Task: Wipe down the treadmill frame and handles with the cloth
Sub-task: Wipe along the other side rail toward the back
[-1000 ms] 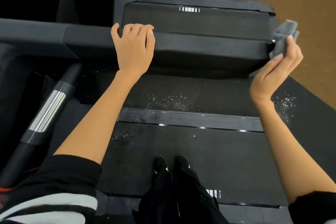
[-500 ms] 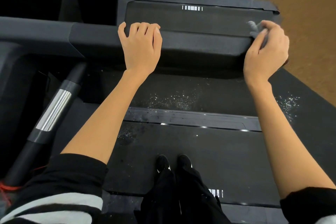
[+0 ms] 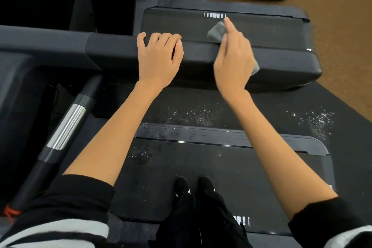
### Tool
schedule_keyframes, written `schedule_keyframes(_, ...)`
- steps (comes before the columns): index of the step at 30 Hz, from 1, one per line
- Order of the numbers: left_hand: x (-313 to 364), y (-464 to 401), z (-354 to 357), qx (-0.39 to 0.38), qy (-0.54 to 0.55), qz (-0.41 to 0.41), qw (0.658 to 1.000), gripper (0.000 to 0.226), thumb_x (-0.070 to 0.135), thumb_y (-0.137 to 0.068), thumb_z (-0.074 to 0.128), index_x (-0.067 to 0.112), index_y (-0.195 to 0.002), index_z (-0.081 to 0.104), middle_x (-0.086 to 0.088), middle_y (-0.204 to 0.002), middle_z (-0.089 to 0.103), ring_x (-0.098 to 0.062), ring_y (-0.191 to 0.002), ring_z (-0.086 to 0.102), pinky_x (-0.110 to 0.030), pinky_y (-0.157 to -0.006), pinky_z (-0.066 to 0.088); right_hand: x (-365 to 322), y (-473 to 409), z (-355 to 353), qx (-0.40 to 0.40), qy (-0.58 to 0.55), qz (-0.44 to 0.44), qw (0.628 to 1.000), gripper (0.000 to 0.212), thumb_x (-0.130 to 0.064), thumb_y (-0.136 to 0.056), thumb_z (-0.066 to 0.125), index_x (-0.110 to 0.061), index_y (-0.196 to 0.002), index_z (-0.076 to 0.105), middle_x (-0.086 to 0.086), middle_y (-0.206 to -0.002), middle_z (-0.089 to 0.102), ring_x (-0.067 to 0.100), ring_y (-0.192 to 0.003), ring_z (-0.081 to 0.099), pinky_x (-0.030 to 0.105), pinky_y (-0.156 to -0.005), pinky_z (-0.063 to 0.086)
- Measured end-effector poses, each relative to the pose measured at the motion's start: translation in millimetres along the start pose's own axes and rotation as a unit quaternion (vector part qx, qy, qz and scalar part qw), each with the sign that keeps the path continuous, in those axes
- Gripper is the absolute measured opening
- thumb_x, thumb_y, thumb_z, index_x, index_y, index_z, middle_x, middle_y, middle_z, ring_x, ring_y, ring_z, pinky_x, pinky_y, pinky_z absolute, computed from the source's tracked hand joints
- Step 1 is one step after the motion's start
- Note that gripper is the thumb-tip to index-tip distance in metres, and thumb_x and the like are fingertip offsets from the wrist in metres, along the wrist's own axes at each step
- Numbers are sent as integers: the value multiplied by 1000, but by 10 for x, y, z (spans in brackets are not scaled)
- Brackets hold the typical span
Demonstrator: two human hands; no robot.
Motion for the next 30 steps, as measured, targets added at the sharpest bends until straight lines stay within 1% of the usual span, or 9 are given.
schedule_keyframes(4,-122,-6,-74,-3,-15,6,1000,43,35,-99,27,20,-115,64,3,-110,68,-16,-106,58,-45,-108,26,-396,64,172,-73,-35,-45,996,44,-3,-93,54,3,-136,48,9,-95,66,21,-84,63,28,-74,50)
schedule_keyframes(9,-400,11,-191,-6,-44,-19,999,43,33,-100,26,17,-110,64,0,-107,68,-19,-106,57,-47,-108,24,-871,186,412,-132,-92,-120,980,41,-4,-95,53,6,-134,50,13,-115,66,26,-113,61,43,-110,38)
schedule_keyframes(13,-539,34,-211,4,-41,-31,999,42,32,-100,26,15,-110,63,-2,-108,67,-21,-108,56,-48,-110,23,-820,233,394,-203,-116,-236,943,42,-1,-94,52,4,-136,50,13,-131,60,26,-126,54,45,-114,32)
schedule_keyframes(17,-559,46,-183,7,-37,-24,999,43,32,-100,26,15,-115,62,-2,-112,66,-20,-110,55,-46,-111,21,-566,204,190,-211,-28,-378,901,49,-1,-92,56,0,-140,47,13,-138,54,31,-126,50,44,-112,35)
schedule_keyframes(20,-584,40,-174,11,-22,-26,999,44,31,-101,23,18,-115,62,1,-111,66,-16,-110,55,-43,-111,20,-295,86,-12,-168,7,-375,911,34,-12,-97,51,-3,-129,58,12,-128,61,32,-111,59,42,-95,45)
schedule_keyframes(22,-589,40,-164,11,-13,-25,1000,44,32,-101,23,19,-115,63,2,-111,66,-16,-110,55,-43,-112,20,-116,37,-142,-155,35,-362,919,33,-22,-101,48,-5,-126,61,10,-126,63,32,-108,60,42,-91,44)
schedule_keyframes(26,-604,36,-151,14,-8,-29,999,44,32,-100,23,19,-116,63,1,-111,66,-16,-110,55,-45,-113,20,212,21,-288,-180,67,-264,945,42,-39,-101,46,-7,-125,59,11,-134,57,31,-133,46,51,-115,28)
schedule_keyframes(28,-597,39,-141,18,-7,-29,999,44,31,-100,24,19,-116,63,1,-110,66,-16,-109,55,-45,-113,21,242,47,-278,-194,66,-239,949,46,-42,-100,47,-7,-127,57,12,-142,51,30,-142,35,54,-119,18)
schedule_keyframes(30,-589,43,-137,22,0,-27,999,43,30,-100,24,19,-115,63,1,-109,66,-16,-108,55,-44,-113,21,134,106,-188,-202,56,-246,946,51,-41,-100,48,-3,-133,54,16,-143,49,33,-142,34,53,-119,19)
Point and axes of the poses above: each hand's wrist, its own y-axis away from the middle knuckle, its own z-axis out of the palm, x = y × z, the point moved 3 cm from there along -y, towards the middle knuckle
